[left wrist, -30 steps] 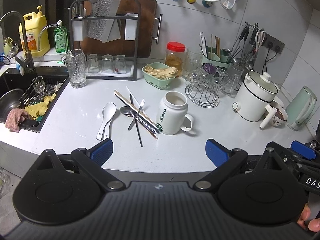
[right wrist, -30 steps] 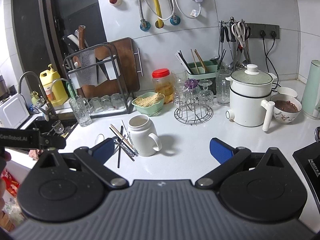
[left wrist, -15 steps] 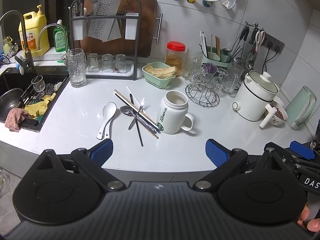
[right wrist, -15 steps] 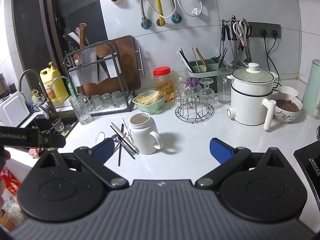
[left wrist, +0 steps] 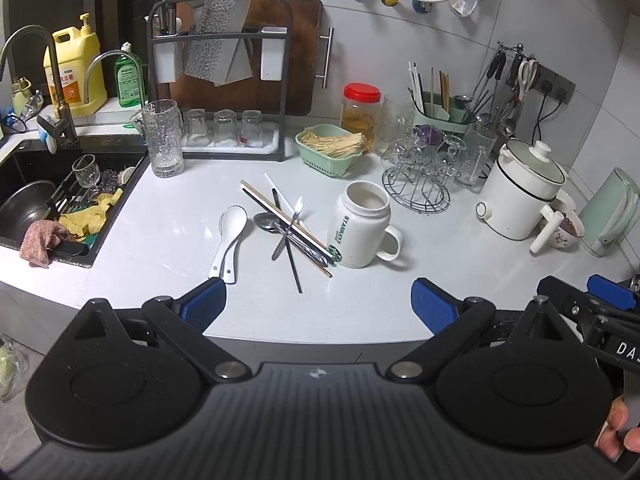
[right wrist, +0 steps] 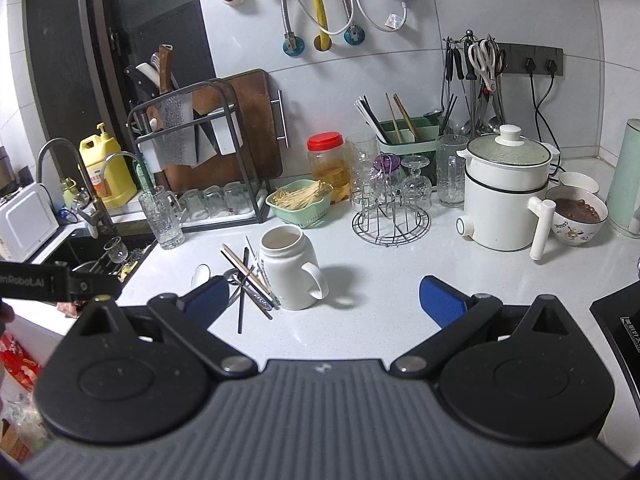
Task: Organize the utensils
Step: 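Move both tools toward the utensils and white mug on the counter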
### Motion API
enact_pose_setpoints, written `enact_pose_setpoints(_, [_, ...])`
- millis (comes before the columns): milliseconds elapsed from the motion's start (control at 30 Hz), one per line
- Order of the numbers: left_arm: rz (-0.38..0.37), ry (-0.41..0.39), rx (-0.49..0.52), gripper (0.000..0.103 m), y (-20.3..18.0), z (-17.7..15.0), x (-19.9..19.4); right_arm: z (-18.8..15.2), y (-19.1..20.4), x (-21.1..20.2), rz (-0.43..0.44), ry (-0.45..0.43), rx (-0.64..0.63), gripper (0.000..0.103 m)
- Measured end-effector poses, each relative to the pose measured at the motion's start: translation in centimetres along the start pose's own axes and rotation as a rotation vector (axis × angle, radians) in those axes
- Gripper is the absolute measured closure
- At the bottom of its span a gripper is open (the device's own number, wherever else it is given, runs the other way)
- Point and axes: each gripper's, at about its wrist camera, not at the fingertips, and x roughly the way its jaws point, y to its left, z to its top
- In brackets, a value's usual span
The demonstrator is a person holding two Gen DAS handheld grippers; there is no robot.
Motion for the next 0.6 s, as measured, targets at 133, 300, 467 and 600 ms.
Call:
enact_pose_setpoints(133, [0.002,-0.009,-0.004,0.003,0.23,-0.03,-0.12,-0.04,0.31,0.22,0.006,0.005,-0.004,0.000])
enact_pose_setpoints(300, [-0.005,0.003,-0.018,0.003,0.44,-0.35,0.15,-0.10,0.64,0.25,0.023,0.005,-0.008,0.000])
enact_pose_setpoints(467, [-0.008,0.011,-0.016,0.003,0.55,-0.51,0.46,-0.21,0.48,0.62,0.002,0.040,0.032,0.000])
enact_pose_setpoints(600, [-0.006,0.016,-0.016,0.003,0.70,-0.72,0.64,-0.61,0.65,0.96,0.014,0.060,0.037,0.000])
